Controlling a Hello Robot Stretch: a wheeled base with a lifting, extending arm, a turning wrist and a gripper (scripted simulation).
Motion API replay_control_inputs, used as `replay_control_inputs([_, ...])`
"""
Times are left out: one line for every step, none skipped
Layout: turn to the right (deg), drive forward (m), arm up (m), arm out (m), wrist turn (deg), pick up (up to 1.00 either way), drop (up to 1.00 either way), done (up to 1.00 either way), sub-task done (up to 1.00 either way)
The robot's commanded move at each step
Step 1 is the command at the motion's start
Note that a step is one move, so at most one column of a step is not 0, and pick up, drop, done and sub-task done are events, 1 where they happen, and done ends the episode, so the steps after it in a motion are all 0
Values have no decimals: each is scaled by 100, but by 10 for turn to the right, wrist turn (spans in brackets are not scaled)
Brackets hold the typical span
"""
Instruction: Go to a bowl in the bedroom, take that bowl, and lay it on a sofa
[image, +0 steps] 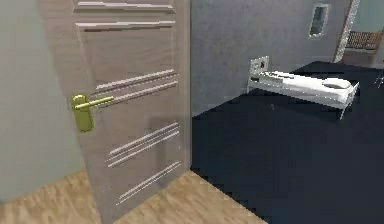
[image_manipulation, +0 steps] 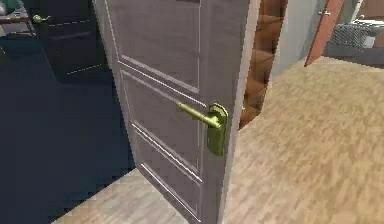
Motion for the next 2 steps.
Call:
replay_control_inputs([420,0,0,0,0,0,0,0,0])
replay_control_inputs([30,0,0,0,0,0,0,0,0])
